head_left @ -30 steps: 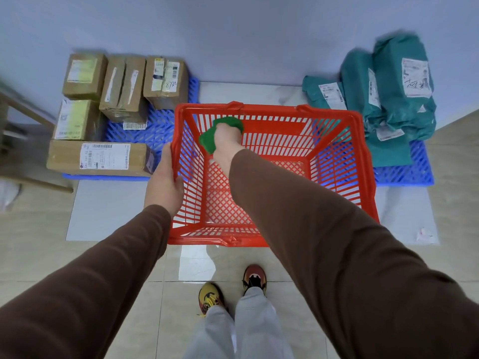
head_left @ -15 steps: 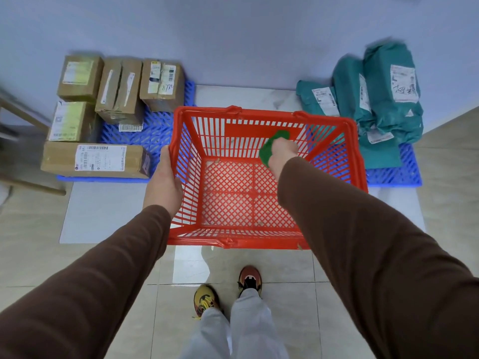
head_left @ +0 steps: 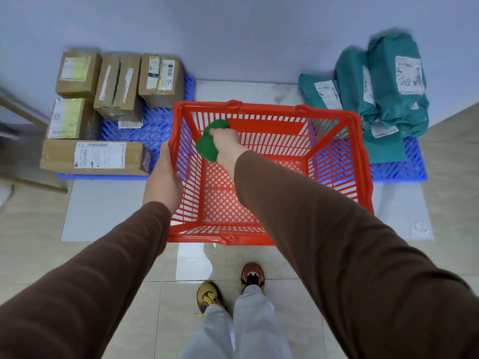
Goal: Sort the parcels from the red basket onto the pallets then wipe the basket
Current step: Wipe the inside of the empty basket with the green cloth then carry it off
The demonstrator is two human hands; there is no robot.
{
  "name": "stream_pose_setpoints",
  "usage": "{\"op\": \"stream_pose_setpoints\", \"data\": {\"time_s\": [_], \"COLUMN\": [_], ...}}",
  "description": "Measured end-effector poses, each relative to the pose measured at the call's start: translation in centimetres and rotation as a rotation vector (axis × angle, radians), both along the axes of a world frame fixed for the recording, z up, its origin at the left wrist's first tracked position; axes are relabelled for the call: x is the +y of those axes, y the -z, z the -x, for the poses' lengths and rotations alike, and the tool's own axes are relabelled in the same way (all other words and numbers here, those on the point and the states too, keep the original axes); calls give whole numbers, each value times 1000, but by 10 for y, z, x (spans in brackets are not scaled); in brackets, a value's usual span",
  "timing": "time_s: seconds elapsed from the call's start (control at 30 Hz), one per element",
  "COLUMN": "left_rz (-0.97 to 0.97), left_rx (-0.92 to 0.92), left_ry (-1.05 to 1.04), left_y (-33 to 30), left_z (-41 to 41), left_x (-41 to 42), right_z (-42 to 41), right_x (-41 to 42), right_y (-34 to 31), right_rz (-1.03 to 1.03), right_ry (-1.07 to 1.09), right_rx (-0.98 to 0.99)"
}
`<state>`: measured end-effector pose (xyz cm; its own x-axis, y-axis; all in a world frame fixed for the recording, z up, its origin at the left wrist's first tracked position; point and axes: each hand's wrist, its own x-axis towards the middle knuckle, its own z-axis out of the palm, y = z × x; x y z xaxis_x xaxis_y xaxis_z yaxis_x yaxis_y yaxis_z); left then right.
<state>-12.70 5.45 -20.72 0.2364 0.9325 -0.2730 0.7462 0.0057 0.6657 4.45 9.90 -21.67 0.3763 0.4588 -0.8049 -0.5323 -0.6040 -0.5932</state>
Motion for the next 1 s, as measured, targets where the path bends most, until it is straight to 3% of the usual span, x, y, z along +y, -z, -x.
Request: {"op": "stream_pose_setpoints", "data": {"time_s": [0.13,0.33,0.53,0.77,1.0], "left_rz": [-7,8,-9,-23,-59], "left_rx": [-31,-43,-28,-10,-9], "left_ry": [1,-15,-21,-21,6], "left_y": [-2,-2,0,8,14], "left_z": [-1,-2,-2,0,3], "left_x": [0,-1,-3,-2,-1], "right_z": [-18,-107,-163,-179,-163], "right_x": [1,-50,-98,-122,-112], "right_y": [12,23,47,114,125], "right_rz": [-34,44,149,314,591], "right_ry": [-2,371,550,-89,-575], "right_rx": [29,6,-195,-746,-789]}}
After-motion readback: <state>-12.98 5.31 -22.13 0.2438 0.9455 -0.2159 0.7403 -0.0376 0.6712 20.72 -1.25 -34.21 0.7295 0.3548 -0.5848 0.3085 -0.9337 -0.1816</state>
